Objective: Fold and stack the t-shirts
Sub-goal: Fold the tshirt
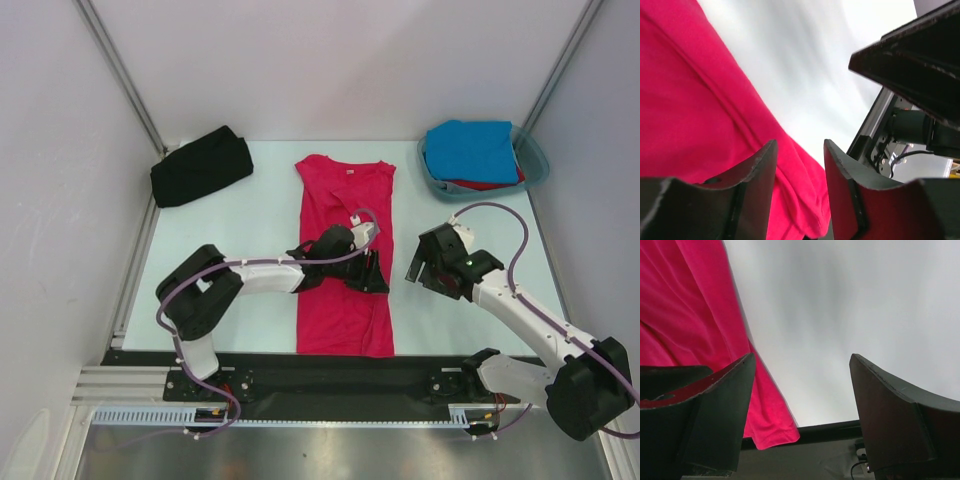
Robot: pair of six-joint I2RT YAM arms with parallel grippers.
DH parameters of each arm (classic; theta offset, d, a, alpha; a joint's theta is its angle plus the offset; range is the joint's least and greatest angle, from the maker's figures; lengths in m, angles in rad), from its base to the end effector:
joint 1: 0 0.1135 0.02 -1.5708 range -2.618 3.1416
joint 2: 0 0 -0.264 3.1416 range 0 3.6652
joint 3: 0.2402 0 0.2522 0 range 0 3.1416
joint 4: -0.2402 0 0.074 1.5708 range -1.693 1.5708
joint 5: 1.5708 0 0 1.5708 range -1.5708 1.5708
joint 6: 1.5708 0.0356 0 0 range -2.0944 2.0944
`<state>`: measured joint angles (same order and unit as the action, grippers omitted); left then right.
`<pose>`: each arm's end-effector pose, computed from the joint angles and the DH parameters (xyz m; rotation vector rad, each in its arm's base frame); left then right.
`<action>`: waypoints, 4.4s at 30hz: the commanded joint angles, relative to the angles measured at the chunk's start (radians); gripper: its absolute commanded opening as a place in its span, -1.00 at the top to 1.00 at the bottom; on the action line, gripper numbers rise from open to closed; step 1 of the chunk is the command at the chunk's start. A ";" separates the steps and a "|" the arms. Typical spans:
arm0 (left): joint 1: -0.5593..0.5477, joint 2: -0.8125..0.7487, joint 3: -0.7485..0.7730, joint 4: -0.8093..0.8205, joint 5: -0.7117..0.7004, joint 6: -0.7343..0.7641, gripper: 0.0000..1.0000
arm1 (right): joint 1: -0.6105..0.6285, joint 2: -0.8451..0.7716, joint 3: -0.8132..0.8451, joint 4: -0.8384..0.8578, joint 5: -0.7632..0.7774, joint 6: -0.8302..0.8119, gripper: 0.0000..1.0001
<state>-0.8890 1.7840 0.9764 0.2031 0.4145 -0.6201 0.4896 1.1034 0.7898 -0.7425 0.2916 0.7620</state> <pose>0.2260 -0.3012 0.1754 0.5875 2.3566 -1.2373 0.1864 0.0877 0.2366 0.4451 2.5201 0.0899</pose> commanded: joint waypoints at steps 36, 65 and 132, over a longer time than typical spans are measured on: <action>0.021 0.138 0.100 -0.065 -0.112 0.036 0.17 | -0.040 0.036 0.008 0.026 -0.035 -0.027 -0.61; 0.021 0.167 0.125 -0.057 -0.074 0.026 1.00 | -0.049 0.050 -0.011 0.040 -0.054 -0.029 -0.61; 0.056 0.057 0.074 -0.180 -0.140 0.029 0.99 | 0.132 0.231 -0.096 0.385 -0.476 -0.027 0.35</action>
<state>-0.8391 1.8400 1.0191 0.0010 0.2508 -0.5934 0.6106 1.3315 0.6609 -0.3710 -0.1780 0.7406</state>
